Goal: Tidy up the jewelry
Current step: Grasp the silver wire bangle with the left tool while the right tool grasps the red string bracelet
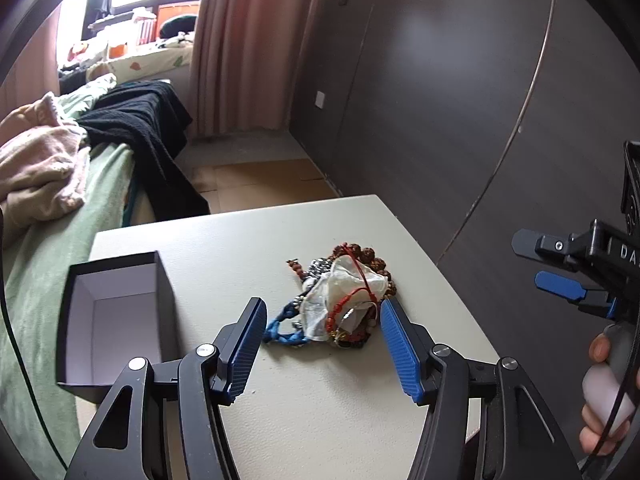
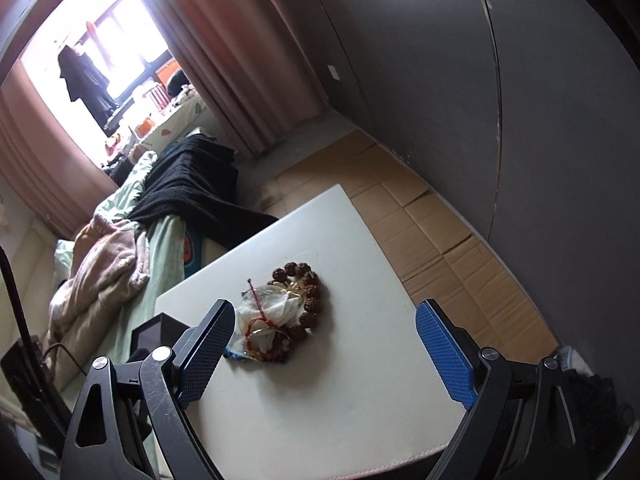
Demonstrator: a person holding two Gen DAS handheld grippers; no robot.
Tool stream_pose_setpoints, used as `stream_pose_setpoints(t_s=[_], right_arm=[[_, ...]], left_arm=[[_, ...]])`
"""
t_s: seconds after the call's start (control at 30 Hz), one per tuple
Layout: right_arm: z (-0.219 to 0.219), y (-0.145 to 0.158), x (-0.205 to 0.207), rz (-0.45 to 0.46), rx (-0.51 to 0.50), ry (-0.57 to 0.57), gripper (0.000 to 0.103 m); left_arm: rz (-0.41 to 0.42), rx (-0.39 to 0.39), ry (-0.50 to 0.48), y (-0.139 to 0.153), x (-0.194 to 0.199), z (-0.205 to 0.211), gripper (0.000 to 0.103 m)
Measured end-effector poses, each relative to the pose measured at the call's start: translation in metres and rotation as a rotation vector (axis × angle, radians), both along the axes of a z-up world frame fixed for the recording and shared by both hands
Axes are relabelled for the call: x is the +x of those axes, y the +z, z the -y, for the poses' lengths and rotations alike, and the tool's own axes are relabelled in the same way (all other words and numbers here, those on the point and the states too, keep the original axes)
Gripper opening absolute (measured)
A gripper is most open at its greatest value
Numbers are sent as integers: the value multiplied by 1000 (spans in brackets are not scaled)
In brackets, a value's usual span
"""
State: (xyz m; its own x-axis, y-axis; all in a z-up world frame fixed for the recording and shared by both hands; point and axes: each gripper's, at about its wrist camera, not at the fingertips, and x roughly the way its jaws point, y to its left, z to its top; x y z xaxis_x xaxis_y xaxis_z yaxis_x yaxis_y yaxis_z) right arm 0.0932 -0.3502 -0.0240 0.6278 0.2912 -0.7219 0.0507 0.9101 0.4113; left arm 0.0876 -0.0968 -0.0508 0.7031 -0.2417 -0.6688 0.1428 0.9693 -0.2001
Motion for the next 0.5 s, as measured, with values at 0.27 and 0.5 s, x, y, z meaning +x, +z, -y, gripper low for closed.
stream_pose_setpoints(t_s=[0.27,0.5], right_arm=[[13,-12,16,-49,37,-31,93],[21,-16,22,-71,48,-32,93]], left_arm=[[-62,49,-52,-27,21,20,43],[-125,116,-61,-47,30,33,42]])
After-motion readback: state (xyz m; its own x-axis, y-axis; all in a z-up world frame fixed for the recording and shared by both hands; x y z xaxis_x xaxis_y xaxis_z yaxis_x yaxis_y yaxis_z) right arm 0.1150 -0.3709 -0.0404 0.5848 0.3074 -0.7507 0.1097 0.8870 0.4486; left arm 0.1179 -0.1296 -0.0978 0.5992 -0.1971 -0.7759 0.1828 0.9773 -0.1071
